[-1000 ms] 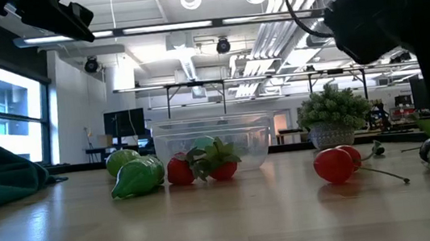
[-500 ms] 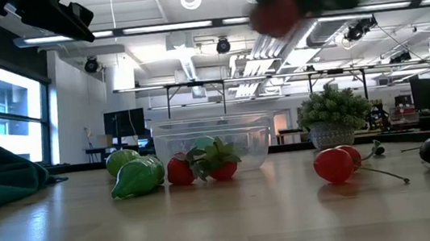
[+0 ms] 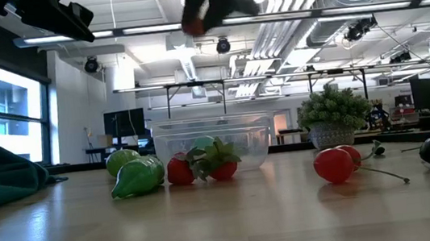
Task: Pick and placing Produce into tupperware
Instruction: Put the strawberry into the transparent bin
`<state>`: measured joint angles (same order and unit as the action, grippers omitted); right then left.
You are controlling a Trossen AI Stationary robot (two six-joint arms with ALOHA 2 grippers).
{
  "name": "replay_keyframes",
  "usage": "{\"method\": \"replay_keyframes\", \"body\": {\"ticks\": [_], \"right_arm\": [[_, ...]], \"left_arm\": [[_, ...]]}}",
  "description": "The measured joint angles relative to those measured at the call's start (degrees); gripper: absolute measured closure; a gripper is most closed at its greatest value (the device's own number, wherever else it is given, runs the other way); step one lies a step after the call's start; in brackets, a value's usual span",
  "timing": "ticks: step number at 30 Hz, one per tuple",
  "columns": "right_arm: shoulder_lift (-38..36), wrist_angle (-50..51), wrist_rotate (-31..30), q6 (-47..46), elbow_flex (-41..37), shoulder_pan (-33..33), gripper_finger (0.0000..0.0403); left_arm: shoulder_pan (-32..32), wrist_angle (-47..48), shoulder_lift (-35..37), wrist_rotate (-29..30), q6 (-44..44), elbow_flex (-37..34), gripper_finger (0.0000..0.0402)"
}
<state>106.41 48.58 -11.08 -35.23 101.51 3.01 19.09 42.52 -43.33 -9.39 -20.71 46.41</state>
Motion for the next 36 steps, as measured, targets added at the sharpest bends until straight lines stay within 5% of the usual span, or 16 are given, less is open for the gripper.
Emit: {"method": "replay_keyframes", "body": {"ticks": [10,24,36], "right_arm": [[4.46,-15.40,11.36,-0.73,-16.08,-5.38,0.0270],[9.11,-15.98,7.64,3.75,-16.08,-5.31,0.0270],[11.47,-16.56,12.14,2.63,-16.15,-6.52,0.0269]], "left_arm": [[0.00,0.00,0.00,0.00,0.01,0.00,0.0295],[0.00,0.00,0.02,0.00,0.02,0.00,0.0295],[0.00,0.00,0.00,0.00,0.00,0.00,0.0295]]}}
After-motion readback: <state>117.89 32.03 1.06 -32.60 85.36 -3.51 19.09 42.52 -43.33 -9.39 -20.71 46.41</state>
